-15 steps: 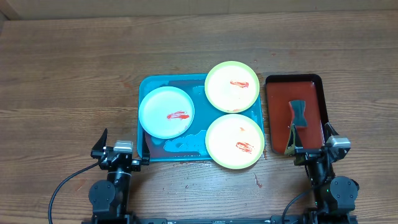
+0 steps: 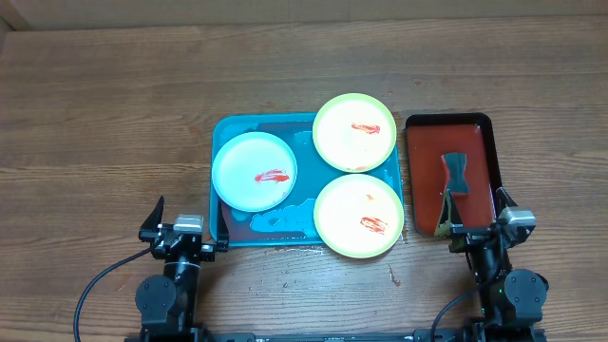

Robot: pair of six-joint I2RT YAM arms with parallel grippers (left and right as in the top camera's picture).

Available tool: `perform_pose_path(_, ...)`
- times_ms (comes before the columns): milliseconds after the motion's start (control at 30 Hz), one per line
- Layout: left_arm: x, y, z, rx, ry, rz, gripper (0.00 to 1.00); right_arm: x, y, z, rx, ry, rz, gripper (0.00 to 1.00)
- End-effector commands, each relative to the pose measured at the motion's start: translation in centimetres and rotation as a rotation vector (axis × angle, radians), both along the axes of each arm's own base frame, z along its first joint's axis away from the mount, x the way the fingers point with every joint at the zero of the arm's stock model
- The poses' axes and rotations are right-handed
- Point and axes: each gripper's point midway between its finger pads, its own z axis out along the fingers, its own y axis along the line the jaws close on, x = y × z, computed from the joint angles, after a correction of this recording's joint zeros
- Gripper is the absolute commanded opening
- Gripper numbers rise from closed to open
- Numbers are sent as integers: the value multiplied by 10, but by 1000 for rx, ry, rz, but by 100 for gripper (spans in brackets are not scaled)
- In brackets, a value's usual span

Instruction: Clean dirty plates on tray and stack at the side

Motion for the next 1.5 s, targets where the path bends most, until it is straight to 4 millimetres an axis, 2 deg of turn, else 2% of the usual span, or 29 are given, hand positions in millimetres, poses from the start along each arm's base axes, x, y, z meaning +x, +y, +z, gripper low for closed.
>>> perform_pose_path(0,0,-5,5,18,-26,-24,100,0,1,-1,2,-7,5,100)
perform_pose_path(500,-2,-21,4,-25,-18,-120,100,0,1,-1,2,-7,5,100)
perform_pose_path(1233,-2,-21,18,-63,-58,-118,100,0,1,0,2,-8,5,100)
perform_pose_path(1333,-3,-21,20,-64,-50,-118,100,-1,1,4,1,-15,5,100)
perform_pose_path(1467,-5,-21,33,-65,-40,-117,100,-4,1,23,1,-40,5,100)
